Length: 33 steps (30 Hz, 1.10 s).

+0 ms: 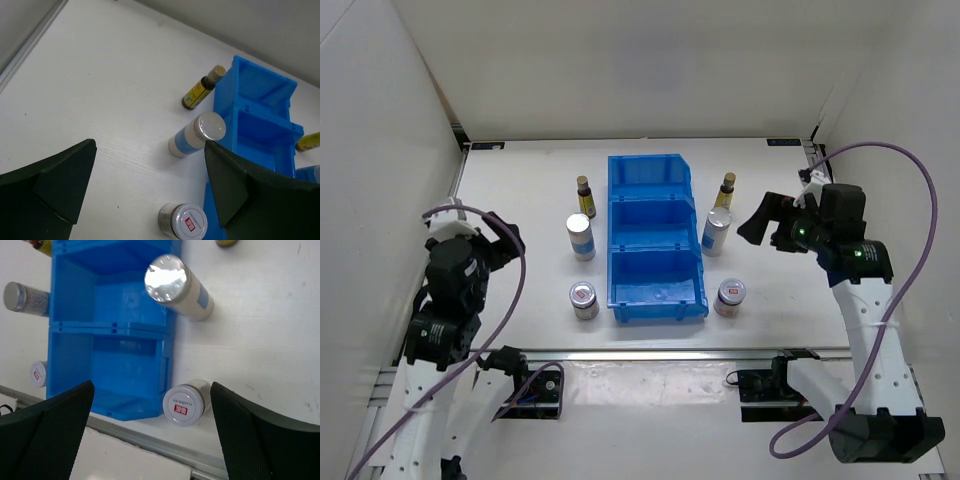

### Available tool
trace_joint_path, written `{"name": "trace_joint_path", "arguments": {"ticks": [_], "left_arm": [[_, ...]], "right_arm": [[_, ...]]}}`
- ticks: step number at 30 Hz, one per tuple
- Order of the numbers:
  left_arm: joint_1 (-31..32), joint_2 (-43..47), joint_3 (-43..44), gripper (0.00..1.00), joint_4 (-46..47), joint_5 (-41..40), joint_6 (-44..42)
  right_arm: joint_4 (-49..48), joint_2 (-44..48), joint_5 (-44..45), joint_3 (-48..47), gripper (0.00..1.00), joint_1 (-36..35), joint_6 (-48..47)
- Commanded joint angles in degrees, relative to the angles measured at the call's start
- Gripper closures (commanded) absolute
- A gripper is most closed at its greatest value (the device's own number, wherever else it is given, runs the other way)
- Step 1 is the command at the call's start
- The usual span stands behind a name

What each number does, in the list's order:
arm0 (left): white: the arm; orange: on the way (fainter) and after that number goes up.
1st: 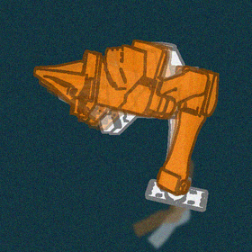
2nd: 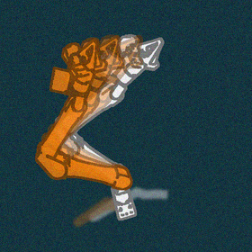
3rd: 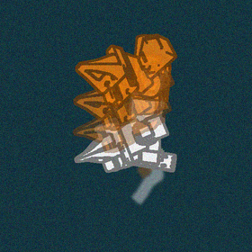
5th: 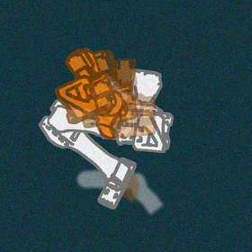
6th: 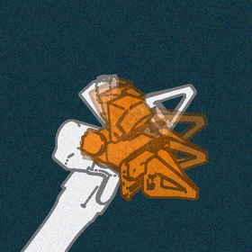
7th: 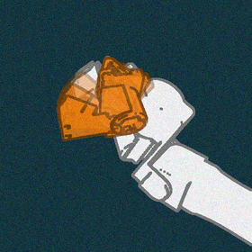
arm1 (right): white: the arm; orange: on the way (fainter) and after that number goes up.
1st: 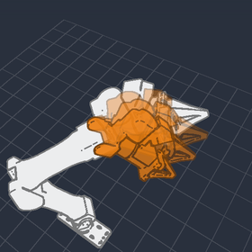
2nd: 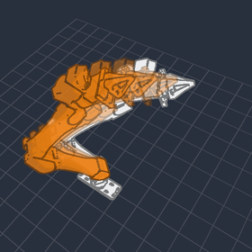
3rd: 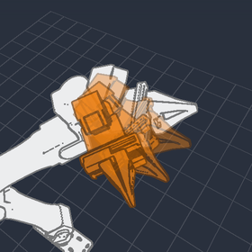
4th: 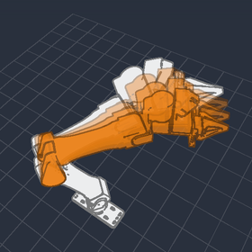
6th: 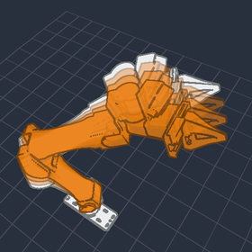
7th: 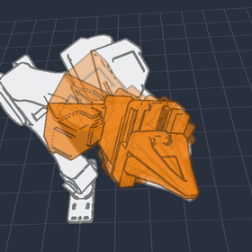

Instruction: Organize the condiment bottles

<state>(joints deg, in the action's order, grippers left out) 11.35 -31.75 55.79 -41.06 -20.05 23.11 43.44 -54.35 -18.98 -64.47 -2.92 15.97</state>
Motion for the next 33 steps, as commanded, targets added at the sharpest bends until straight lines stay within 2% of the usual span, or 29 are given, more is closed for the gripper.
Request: {"name": "trace_joint_path", "arguments": {"ticks": [1, 2, 4, 5, 8, 10, 12, 15, 17, 18, 20, 25, 30, 33], "left_arm": [[0.6, -6.5, -1.3, 0.0, -1.8, 2.4, 2.3], [0.6, -7.7, -1.3, 0.0, -1.8, 2.4, 3.2], [0.6, -11.9, -1.8, 0.0, -1.8, 5.7, 4.2], [0.6, -13.6, -1.3, 0.0, -2.4, 7.5, 4.2], [0.6, -19.8, 0.5, 0.0, -4.5, 10.6, 2.6], [1.1, -23.3, 1.7, 0.0, -5.7, 11.4, 2.6], [1.1, -24.7, 2.2, 0.0, -6.2, 12.5, 2.0], [1.1, -25.2, 2.2, 0.0, -6.2, 12.5, 2.0], [1.1, -23.9, 2.2, 0.0, -6.2, 11.9, 2.0], [1.1, -23.9, 2.2, 0.0, -6.2, 11.2, 2.0], [1.1, -22.1, 2.2, 0.0, -6.2, 10.7, 2.0], [1.1, -20.7, 1.7, 0.0, -6.2, 9.6, 2.6], [1.1, -20.7, 1.7, 0.0, -6.2, 10.1, 2.6], [1.1, -21.2, 1.7, 0.0, -6.2, 10.1, 2.6]], "right_arm": [[6.3, -1.4, 3.9, 3.1, 0.0, 0.0, 3.0], [6.9, -2.1, 5.1, 4.2, 0.0, 0.0, 7.9], [9.0, -5.3, -0.5, 3.5, 0.0, 0.5, 2.9], [11.4, -5.3, -0.5, 3.5, 0.0, 0.5, 3.8], [9.2, -1.4, -0.5, 5.9, 0.0, -0.9, 5.0], [9.2, 1.7, 5.6, 5.9, 0.0, -2.9, 6.1], [11.2, 0.7, 10.4, 5.9, 0.0, -5.1, 6.1], [14.0, -3.8, 15.2, 5.2, 0.0, -8.6, 6.1], [14.6, -5.8, 17.7, 5.2, 0.0, -13.5, 8.4], [15.9, -8.1, 22.7, 5.2, 0.0, -15.2, 11.3], [17.4, -11.8, 26.8, 4.4, 0.0, -19.3, 14.9], [18.0, -16.9, 30.7, 4.4, 0.0, -26.4, 19.6], [16.0, -17.6, 31.2, 8.3, 0.0, -27.6, 22.4], [14.8, -18.3, 31.2, 8.8, 0.05, -27.6, 22.4]]}}
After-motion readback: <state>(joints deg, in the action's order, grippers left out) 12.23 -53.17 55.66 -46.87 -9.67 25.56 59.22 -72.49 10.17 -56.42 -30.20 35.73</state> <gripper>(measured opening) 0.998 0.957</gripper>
